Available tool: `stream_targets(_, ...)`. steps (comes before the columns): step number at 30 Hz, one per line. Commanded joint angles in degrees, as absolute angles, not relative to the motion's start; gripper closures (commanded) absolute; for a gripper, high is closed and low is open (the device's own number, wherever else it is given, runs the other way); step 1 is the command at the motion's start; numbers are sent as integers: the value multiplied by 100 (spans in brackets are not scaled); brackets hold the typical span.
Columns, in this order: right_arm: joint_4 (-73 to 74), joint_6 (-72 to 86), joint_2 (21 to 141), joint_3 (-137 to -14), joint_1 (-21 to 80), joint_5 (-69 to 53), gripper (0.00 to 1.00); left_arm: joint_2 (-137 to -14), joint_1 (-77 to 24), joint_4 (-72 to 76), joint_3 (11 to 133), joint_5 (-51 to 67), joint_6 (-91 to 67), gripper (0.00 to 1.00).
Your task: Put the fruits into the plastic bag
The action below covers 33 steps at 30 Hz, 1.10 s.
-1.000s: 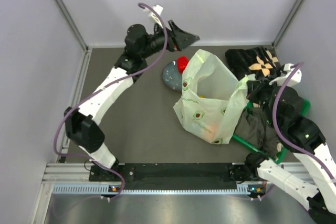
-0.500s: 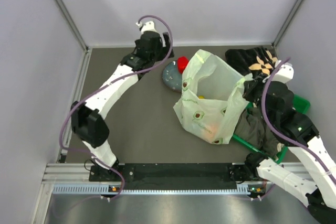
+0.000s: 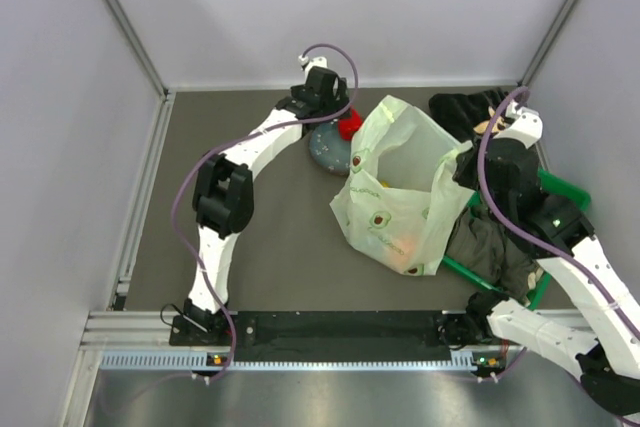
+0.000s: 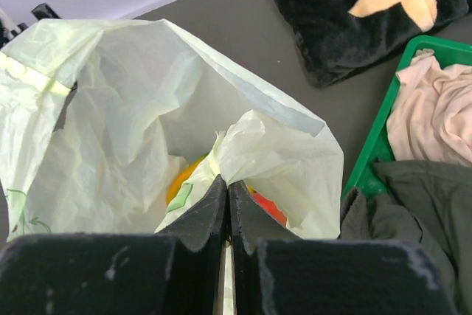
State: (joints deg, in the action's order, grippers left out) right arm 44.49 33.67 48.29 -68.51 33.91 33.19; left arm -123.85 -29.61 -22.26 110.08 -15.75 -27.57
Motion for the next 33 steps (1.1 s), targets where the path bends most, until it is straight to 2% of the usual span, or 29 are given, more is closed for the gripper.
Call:
stream_targets(1,4482,3437,5027,-7233,3340,3252,100,-12769,-2936,-1872,11697,-1231,-2961,1)
stream_targets(8,4509,3445,5071,-7233,3349,3296,100,-13227,-2944,-1608,11900,-800,-3296,1)
stream_targets(12,4509,3454,5063,-7225,3340,3313,100,-13666,-2936,-1925,12426,-695,-3296,1)
stream_targets(28,4395,3375,5071,-7189,3349,3366,100,-14212,-2944,-1644,12507,-246,-3454,2)
stream_targets(33,4377,3366,5071,-7181,3340,3366,100,-14265,-2944,-1626,12516,-167,-3384,9)
